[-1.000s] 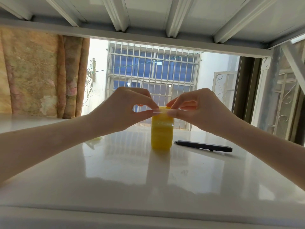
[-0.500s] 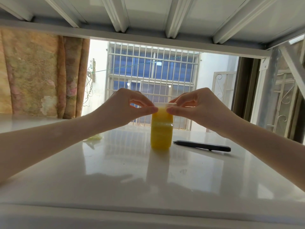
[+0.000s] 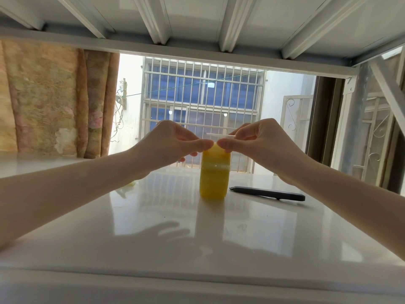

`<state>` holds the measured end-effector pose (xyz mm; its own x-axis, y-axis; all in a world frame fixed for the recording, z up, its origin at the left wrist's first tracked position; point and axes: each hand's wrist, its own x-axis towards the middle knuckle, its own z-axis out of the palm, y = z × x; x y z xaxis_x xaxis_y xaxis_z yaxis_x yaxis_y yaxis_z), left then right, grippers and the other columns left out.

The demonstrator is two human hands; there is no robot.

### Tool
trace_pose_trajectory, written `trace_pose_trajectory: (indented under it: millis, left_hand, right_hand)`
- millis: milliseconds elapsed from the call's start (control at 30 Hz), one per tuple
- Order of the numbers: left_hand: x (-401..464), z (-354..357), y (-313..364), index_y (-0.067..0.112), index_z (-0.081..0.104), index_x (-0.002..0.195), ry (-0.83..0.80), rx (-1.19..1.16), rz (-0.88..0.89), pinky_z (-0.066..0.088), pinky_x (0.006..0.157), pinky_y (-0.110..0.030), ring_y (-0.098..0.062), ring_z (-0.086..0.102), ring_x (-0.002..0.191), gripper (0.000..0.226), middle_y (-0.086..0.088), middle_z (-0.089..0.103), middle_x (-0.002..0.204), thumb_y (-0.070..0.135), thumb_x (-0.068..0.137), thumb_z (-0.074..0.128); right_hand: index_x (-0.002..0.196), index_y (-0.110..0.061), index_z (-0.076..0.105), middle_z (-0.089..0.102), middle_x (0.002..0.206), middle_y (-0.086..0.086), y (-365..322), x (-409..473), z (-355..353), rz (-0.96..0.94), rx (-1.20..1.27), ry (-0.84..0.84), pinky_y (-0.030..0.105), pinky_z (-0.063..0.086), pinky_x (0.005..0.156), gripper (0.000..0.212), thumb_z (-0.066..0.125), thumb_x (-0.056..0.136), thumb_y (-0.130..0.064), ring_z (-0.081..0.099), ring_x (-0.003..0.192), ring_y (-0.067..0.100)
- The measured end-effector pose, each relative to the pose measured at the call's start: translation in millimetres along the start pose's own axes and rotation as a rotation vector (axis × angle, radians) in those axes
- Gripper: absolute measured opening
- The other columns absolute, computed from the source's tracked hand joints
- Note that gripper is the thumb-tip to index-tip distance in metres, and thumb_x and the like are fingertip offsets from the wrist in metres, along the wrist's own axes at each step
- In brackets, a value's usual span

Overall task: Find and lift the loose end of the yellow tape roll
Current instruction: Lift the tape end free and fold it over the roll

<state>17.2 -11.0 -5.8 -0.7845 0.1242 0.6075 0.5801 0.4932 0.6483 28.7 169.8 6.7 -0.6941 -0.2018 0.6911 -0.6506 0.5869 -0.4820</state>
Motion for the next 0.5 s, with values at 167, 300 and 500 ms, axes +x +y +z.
trace_pose_trajectory:
  millis: [167, 300, 500]
  left_hand:
    - [1.6, 3.0, 1.6, 0.018, 0.071, 0.077, 0.038, 0.051, -0.005, 0.054, 0.065, -0.020, -0.011, 0.065, 0.072, 0.023, 0.003, 0.069, 0.073, 0.041, 0.074, 0.069]
    - [1.2, 3.6, 2.3, 0.016, 0.072, 0.080, 0.064, 0.068, 0.000, 0.056, 0.069, -0.026, -0.014, 0.066, 0.074, 0.025, 0.000, 0.070, 0.076, 0.039, 0.074, 0.070]
    - [-1.1, 2.9, 4.5, 0.018, 0.072, 0.077, 0.065, 0.096, 0.013, 0.056, 0.070, -0.028, -0.014, 0.066, 0.074, 0.021, 0.000, 0.071, 0.077, 0.038, 0.074, 0.070]
  right_hand:
    - [0.062, -0.021, 0.067, 0.065, 0.067, 0.002, -2.1, 0.3, 2.6, -0.054, -0.082, 0.040, 0.021, 0.049, 0.069, 0.018, 0.071, 0.073, -0.034, 0.062, 0.071, 0.016]
    - [0.058, -0.026, 0.064, 0.062, 0.062, -0.006, -2.6, 0.9, 5.5, -0.074, -0.137, 0.071, 0.020, 0.049, 0.068, 0.019, 0.072, 0.071, -0.036, 0.059, 0.066, 0.012]
    - [0.065, -0.019, 0.064, 0.058, 0.061, -0.011, -6.6, -1.3, 6.6, -0.100, -0.205, 0.064, 0.010, 0.043, 0.060, 0.019, 0.071, 0.074, -0.035, 0.057, 0.063, 0.009]
